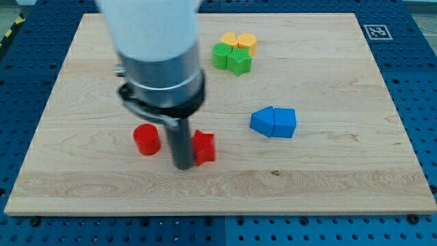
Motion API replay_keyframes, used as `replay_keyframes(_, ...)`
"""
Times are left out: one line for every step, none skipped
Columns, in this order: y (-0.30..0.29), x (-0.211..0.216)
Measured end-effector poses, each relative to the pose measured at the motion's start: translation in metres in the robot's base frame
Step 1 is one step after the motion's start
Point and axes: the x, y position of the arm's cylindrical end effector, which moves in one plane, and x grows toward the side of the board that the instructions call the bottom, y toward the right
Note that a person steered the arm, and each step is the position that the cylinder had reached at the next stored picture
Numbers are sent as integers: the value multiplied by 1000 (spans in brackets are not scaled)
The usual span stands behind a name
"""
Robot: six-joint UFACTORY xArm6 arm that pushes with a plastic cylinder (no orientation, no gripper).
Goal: Move the red star to the bottom of the blue cube
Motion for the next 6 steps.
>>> replay_keyframes(34, 0)
replay_keyframes(10, 0)
replay_keyframes(-33, -5)
replay_keyframes(-44, -25)
replay_keyframes(-44, -35)
replay_keyframes(-24, -35)
